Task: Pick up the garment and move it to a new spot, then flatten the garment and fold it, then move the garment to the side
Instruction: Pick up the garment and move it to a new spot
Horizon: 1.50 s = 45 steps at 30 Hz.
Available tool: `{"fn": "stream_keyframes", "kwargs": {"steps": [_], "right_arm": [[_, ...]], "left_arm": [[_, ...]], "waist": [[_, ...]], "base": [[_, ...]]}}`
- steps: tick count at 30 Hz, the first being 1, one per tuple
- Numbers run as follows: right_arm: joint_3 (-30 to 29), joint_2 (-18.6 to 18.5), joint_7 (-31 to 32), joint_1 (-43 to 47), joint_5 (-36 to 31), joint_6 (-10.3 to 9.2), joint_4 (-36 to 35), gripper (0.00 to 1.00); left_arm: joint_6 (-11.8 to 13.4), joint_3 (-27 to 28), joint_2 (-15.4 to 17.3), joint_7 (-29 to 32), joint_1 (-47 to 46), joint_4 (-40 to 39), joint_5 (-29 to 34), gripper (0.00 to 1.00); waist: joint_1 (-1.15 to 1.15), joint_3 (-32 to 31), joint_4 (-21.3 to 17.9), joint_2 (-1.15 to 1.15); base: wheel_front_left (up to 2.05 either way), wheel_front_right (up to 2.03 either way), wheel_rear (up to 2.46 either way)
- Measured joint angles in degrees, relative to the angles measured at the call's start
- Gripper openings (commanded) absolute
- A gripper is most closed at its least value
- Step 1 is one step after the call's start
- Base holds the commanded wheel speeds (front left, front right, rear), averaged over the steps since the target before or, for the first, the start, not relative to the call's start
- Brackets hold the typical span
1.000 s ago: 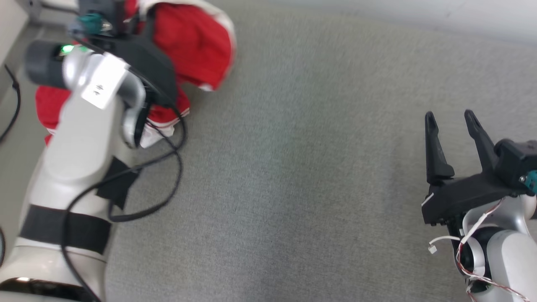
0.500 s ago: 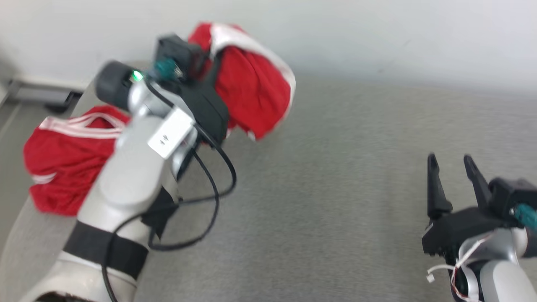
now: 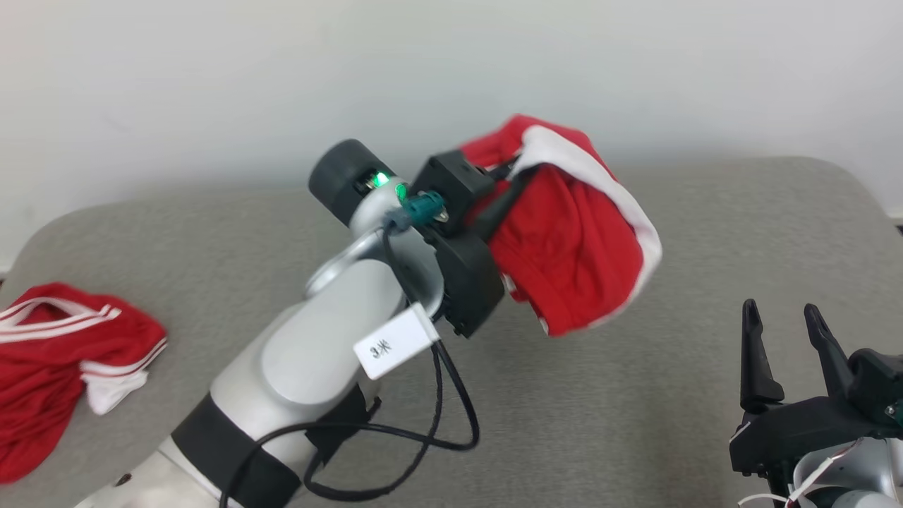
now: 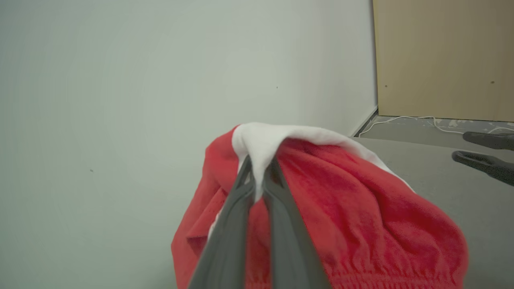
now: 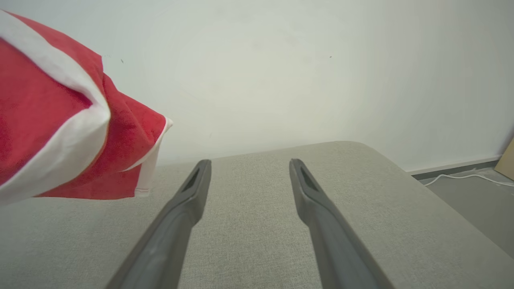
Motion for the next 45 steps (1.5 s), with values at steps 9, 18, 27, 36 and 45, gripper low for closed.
{"fn": "stream_keyframes", "kwargs": {"steps": [9, 18, 27, 36, 45], "right_arm": [[2.1, 0.2, 0.2, 0.1, 0.0, 0.00, -1.1, 1.00], [6.0, 0.2, 1.0, -4.7, 1.9, 0.00, 1.8, 1.00], [8.3, 0.2, 1.1, -5.7, 3.4, 0.01, 3.6, 1.00], [8.3, 0.2, 0.8, -5.7, 3.7, 0.01, 3.5, 1.00], [8.4, 0.2, 0.5, -6.1, 3.7, 0.01, 4.9, 1.00]], "left_arm": [[0.0, -11.8, 0.1, -2.1, -0.8, -0.4, -0.5, 0.00], [-0.4, -25.3, 6.0, -7.3, -8.9, 2.8, 4.6, 0.00], [-0.4, -25.4, 7.8, -9.3, -11.2, 8.3, 6.7, 0.00], [-0.4, -24.5, 8.1, -9.4, -9.0, 12.5, 7.1, 0.78], [-0.4, -24.5, 6.9, -9.6, -6.1, 16.7, 5.7, 1.00]], "waist": [[0.01, 0.0, -8.2, 0.00], [0.02, 1.9, -15.7, 0.01], [0.02, 4.0, -19.7, 0.01], [0.02, 6.0, -18.8, 0.01], [0.02, 6.7, -16.5, 0.02]], "base": [[0.00, 0.00, 0.00], [0.00, 0.00, 0.00], [0.00, 0.00, 0.00], [0.00, 0.00, 0.00], [0.00, 0.00, 0.00]]}}
